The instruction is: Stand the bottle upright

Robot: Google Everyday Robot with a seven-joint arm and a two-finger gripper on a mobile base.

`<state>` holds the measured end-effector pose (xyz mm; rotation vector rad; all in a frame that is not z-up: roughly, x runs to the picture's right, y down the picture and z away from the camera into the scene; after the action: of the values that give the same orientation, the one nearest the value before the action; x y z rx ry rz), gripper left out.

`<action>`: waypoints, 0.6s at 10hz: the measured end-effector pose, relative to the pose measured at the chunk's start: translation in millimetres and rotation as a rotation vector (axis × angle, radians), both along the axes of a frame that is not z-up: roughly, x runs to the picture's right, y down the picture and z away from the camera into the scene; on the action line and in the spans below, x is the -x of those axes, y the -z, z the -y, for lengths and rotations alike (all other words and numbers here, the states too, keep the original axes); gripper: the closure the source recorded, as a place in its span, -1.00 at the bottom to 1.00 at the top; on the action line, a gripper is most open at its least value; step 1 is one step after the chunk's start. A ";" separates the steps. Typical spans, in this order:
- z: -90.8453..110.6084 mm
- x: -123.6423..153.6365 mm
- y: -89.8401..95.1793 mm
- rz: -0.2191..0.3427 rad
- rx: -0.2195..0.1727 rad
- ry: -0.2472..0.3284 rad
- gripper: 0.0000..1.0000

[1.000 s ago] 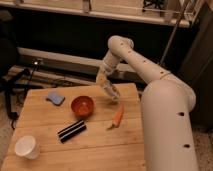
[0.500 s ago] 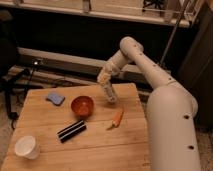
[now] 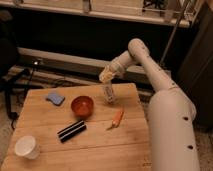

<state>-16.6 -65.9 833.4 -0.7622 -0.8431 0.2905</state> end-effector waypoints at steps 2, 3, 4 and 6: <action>-2.2 -0.9 5.2 0.072 -0.002 -0.003 1.00; -3.1 -1.4 9.0 0.114 -0.012 0.002 1.00; -4.4 -2.5 11.2 0.147 -0.023 0.009 1.00; -6.9 -4.8 10.6 0.187 -0.054 0.032 0.76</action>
<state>-11.8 -59.0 822.8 -0.7598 -1.0107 0.1690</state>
